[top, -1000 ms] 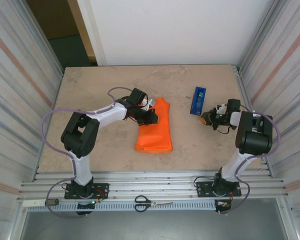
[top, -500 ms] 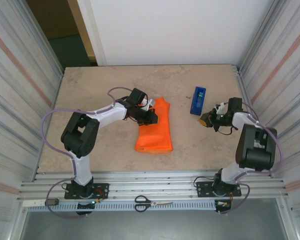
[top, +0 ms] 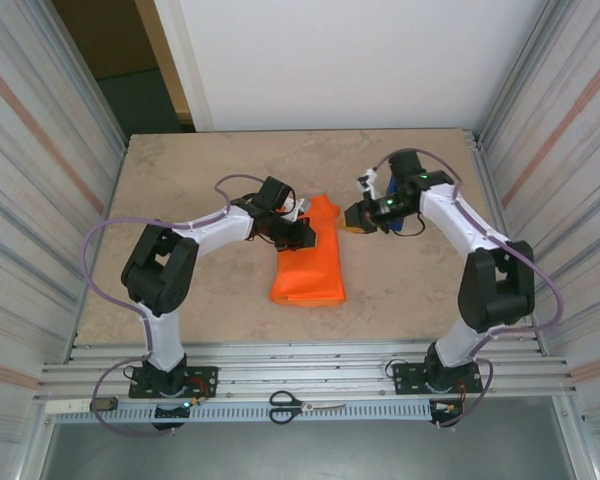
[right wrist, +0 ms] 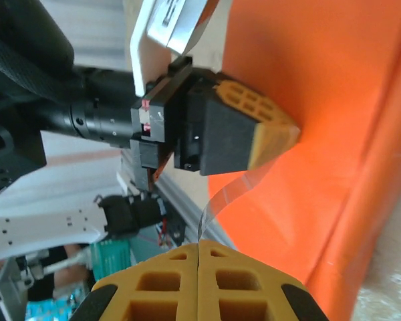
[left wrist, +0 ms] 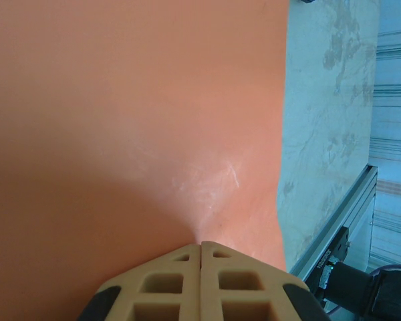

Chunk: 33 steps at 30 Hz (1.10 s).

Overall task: Wrap the gift box in paper
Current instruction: Stick the wrapping paper to the gift box.

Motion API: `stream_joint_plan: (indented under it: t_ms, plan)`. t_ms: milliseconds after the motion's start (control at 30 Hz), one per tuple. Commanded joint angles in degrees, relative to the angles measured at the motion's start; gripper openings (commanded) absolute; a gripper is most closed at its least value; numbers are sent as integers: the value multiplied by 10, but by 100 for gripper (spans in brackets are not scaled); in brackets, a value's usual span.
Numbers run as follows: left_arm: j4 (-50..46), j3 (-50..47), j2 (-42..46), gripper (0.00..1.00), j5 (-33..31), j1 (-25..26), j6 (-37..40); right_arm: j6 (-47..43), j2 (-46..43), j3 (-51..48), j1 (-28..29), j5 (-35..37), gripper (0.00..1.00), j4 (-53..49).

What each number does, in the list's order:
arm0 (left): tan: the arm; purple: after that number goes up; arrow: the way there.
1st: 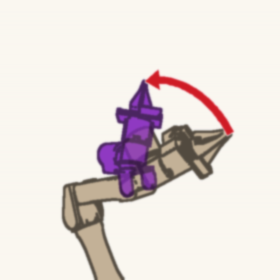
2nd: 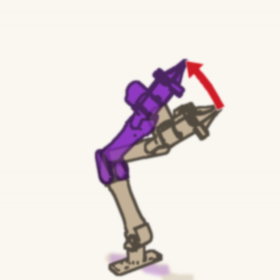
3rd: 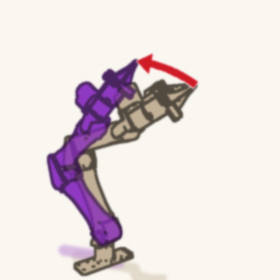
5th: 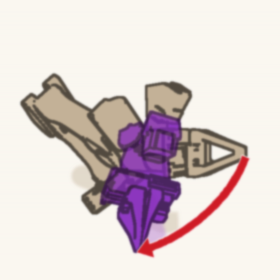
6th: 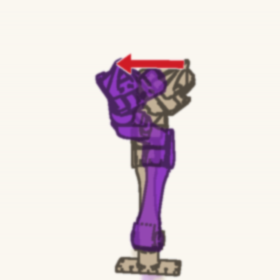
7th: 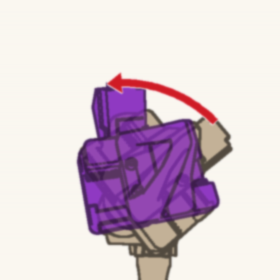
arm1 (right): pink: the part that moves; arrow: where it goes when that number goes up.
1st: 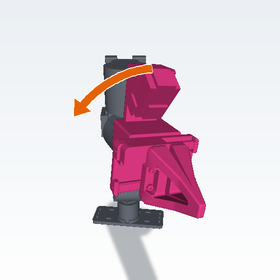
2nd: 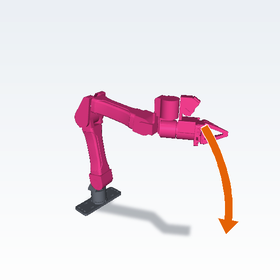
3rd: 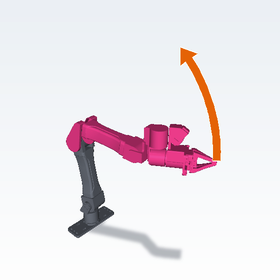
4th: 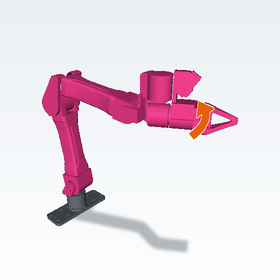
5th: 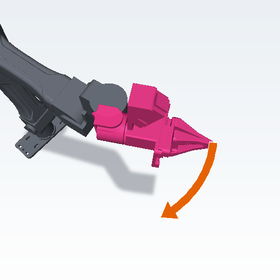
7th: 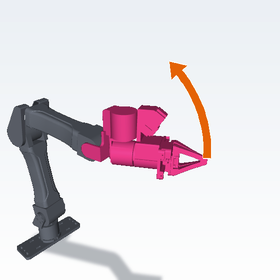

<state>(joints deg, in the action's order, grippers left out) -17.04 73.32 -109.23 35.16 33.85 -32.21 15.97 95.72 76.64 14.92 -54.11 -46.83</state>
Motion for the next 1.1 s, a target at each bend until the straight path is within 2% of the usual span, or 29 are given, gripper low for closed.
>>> stream_joint_plan:
  t_ms: [0, 167, 467, 733, 900, 1067]
  plan:
    - [-33, -38, -48, 0, -45, 11, 12, -39, 43, 14, 15, -11, 0, -63]
    - [-33, -41, -47, 0, -46, 11, 12, -82, 88, -5, 34, -40, 0, -74]
    - [-34, -37, -49, 0, -44, 11, 12, -96, 135, -17, 9, -12, 0, -80]
    - [-35, -36, -51, 0, -44, 11, 12, -99, 118, 21, 15, -20, 0, -109]
    - [-39, -35, -52, 0, -45, 11, 13, -78, 106, 44, 23, -50, 0, -86]
    - [-38, -36, -54, 0, -45, 11, 13, -70, 113, 57, 22, -50, 0, -75]
